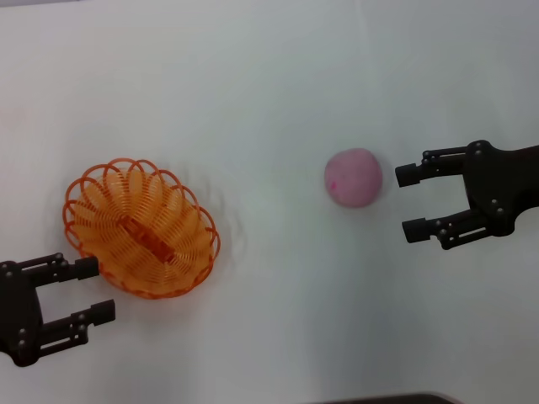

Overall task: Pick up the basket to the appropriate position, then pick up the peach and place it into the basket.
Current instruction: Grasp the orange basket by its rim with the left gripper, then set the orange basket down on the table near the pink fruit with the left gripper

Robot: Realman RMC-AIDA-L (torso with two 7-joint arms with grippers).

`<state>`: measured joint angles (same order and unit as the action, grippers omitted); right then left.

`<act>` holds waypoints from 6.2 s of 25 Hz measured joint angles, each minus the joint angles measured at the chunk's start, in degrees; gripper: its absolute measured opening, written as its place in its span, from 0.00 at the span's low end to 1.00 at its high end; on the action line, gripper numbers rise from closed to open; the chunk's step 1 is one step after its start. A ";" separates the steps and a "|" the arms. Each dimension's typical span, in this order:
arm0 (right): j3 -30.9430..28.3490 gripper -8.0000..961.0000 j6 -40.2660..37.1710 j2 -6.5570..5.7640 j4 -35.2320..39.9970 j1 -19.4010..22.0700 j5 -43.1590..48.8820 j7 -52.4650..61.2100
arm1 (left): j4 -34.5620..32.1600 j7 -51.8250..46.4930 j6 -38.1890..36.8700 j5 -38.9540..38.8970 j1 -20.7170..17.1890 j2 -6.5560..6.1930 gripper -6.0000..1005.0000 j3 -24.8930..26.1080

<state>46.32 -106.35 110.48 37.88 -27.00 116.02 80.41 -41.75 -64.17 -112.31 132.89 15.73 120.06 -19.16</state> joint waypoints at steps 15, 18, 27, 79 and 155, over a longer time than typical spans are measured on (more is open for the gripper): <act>0.00 0.92 0.00 0.00 0.00 -0.31 0.00 0.26 | 0.00 -0.03 0.17 0.00 0.09 -0.09 0.63 0.07; 0.00 0.92 0.00 0.00 0.00 -0.33 0.00 0.29 | -0.20 -1.44 -0.35 -0.19 0.27 -0.12 0.63 0.12; 0.00 0.92 0.03 0.00 0.00 -0.44 0.00 0.55 | -8.50 -18.36 -5.00 -7.25 1.99 -1.31 0.63 -0.62; 0.02 0.92 1.20 0.79 0.01 -2.43 0.00 -0.16 | -11.55 -75.93 25.31 30.83 33.02 -0.52 0.63 -46.58; -0.97 0.92 5.70 0.88 -0.31 -2.20 2.99 -7.61 | -14.59 -91.41 26.40 24.12 25.66 1.91 0.09 -17.16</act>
<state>45.35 -100.65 111.36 37.57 -29.20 119.01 72.81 -56.34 -155.58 -85.91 157.01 41.39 121.96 -36.31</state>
